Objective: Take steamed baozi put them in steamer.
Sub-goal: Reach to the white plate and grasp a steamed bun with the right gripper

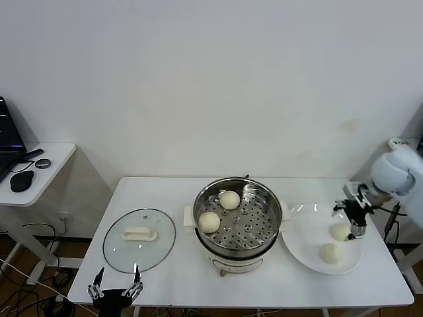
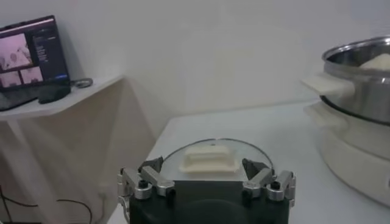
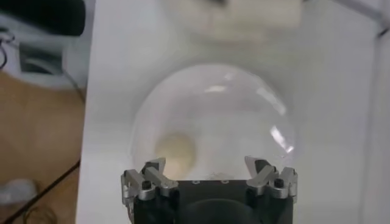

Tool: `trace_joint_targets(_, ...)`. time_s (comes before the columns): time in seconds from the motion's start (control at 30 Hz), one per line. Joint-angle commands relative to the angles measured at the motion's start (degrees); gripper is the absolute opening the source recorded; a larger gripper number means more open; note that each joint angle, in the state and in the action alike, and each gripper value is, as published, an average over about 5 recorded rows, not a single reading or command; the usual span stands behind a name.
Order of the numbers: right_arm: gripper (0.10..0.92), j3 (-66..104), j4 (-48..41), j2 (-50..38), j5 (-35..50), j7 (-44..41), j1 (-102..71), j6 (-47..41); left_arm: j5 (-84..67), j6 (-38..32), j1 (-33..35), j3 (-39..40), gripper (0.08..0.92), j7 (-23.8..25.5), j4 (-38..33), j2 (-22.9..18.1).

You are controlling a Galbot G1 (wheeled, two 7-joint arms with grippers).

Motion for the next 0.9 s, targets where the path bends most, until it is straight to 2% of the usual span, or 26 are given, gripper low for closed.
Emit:
trace_joint_targets(0.03,0.823,10.1,-3.0,0.4,-7.9,-0.1,-15.0,6.2,0.5,0.2,0.6,-0.3,0.823,0.6,0.0,-0.2)
trace_joint_targets(0.9,0.823,9.8,-10.3,9.8,-10.0,5.2,-14.5,5.5,1.5,0.1,0.2,0.3,0.823,0.9,1.6,-0.8)
